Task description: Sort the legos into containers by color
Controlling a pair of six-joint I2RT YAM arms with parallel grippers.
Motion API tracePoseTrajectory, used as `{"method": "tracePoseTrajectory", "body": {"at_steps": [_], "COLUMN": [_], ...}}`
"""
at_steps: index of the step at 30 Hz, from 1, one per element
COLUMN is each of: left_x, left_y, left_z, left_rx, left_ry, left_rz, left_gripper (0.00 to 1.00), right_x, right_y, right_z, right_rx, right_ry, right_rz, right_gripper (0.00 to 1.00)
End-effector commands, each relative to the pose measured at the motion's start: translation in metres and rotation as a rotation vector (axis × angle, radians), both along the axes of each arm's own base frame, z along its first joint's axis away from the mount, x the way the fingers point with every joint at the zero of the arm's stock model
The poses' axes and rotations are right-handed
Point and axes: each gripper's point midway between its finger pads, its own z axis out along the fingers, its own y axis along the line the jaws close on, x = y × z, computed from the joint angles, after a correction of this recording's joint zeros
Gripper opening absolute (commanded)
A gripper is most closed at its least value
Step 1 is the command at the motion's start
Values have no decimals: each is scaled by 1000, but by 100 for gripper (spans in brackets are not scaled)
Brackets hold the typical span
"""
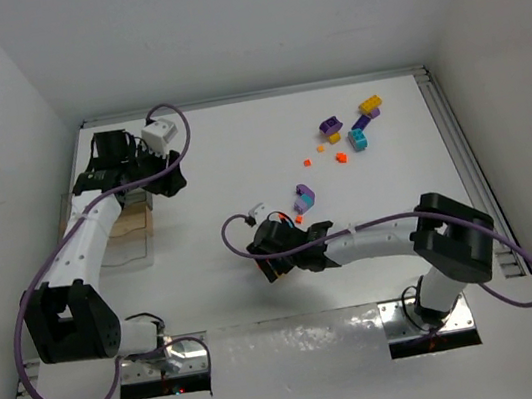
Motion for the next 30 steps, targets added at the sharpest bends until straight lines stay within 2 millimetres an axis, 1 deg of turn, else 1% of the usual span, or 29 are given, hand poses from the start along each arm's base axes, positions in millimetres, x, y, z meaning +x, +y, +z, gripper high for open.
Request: {"method": "tracePoseTrajectory", "body": {"at_steps": [1,4,11,12,15,16,17,18,19,20,22,23,25,26,27,28,29,30], "left_x": [2,2,1,0,-1,-2,-2,-4,-5,-7,-11,-14,-17,-17,-17,-23,-17,-28], "left_y": [-1,-2,-4,-3,-4,-4,-6,-7,-7,-10,-13,-19,-24,-30,-32,-38,-41,-48], "left_z": [17,17,18,18,18,17,18,18,19,21,23,30,39,52,59,66,80,84], "left_rx": [-4,-15,-21,-19,-17,-18,-18,-21,-21,-24,-31,-41,-54,-79,-95,-145,-170,-238], "left_ry": [-64,-59,-57,-58,-57,-54,-59,-53,-55,-63,-66,-92,-132,-187,-217,-226,-298,-299], "left_rz": [-5,-4,-9,-11,-16,-19,-32,-41,-51,-76,-109,-157,-200,-226,-230,-225,-224,-227], "left_gripper": [48,48,48,48,48,48,47,47,47,47,47,47,47,47,48,49,49,51], "right_x": [7,8,10,10,10,10,11,13,14,20,28,44,61,84,97,119,130,148], "right_y": [10,12,14,14,14,14,12,14,15,15,22,24,28,28,27,27,27,28], "right_z": [9,7,6,5,6,7,7,13,16,21,41,56,86,110,128,157,170,197], "right_rx": [27,16,9,7,7,5,-2,8,18,34,100,143,232,301,348,425,456,507], "right_ry": [-12,-6,-5,-5,-6,-7,-10,-14,-14,-13,-10,-13,-14,-25,-48,-89,-117,-195], "right_rz": [-30,-28,-30,-29,-28,-28,-31,-33,-34,-46,-52,-94,-125,-185,-217,-266,-283,-324], "right_gripper": [66,63,43,35,21,11,6,0,0,0,0,0,0,0,0,0,0,0]}}
